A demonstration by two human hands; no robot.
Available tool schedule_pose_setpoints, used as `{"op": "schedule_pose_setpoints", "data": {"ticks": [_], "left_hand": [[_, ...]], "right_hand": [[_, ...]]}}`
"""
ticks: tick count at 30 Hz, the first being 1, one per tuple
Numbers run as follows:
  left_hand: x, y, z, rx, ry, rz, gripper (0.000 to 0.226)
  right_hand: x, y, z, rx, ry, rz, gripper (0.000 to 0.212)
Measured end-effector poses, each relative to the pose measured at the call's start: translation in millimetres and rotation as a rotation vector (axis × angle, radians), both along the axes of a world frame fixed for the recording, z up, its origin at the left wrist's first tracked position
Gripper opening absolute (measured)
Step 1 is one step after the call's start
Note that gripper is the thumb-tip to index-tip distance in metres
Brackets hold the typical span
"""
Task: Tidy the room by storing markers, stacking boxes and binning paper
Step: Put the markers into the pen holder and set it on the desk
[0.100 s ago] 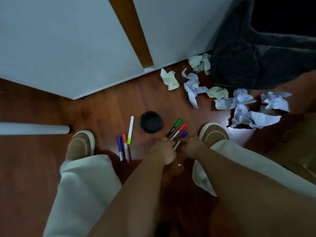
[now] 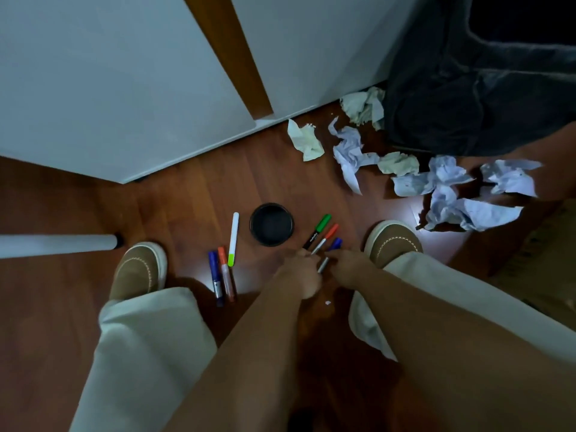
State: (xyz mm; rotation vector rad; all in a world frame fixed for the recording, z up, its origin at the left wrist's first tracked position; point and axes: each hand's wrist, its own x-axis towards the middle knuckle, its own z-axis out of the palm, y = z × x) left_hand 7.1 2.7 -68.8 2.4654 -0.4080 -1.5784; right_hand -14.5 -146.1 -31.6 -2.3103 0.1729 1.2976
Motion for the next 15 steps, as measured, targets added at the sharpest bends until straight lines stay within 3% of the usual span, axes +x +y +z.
{"op": "schedule_pose_setpoints", "data": {"ticks": [2, 5, 9, 12, 15], "left_hand": [[-3.3, 1.8, -30.4, -0.001, 0.095, 0.026, 0.059], [0.7, -7.7, -7.1, -0.014, 0.111, 0.026, 0.066], [3.5, -15.6, 1.6, -0.002, 0.046, 0.070, 0.038], [-5.9, -15.0, -11.2, -0.018, 0.028, 0.067, 0.039], [-18.1, -12.0, -11.0, -0.042, 0.011, 0.036, 0.023]], "right_hand": [[4.1, -0.1, -8.7, -0.017, 0.075, -0.011, 0.050], [4.0, 1.2, -27.6, -0.082, 0.072, -0.072, 0.055], [10.6, -0.1, -38.3, -0.142, -0.042, -0.285, 0.035], [11.8, -7.7, -41.0, -0.208, -0.069, -0.347, 0.029], [11.4, -14.9, -42.1, -0.171, -0.102, -0.437, 0.025]]}}
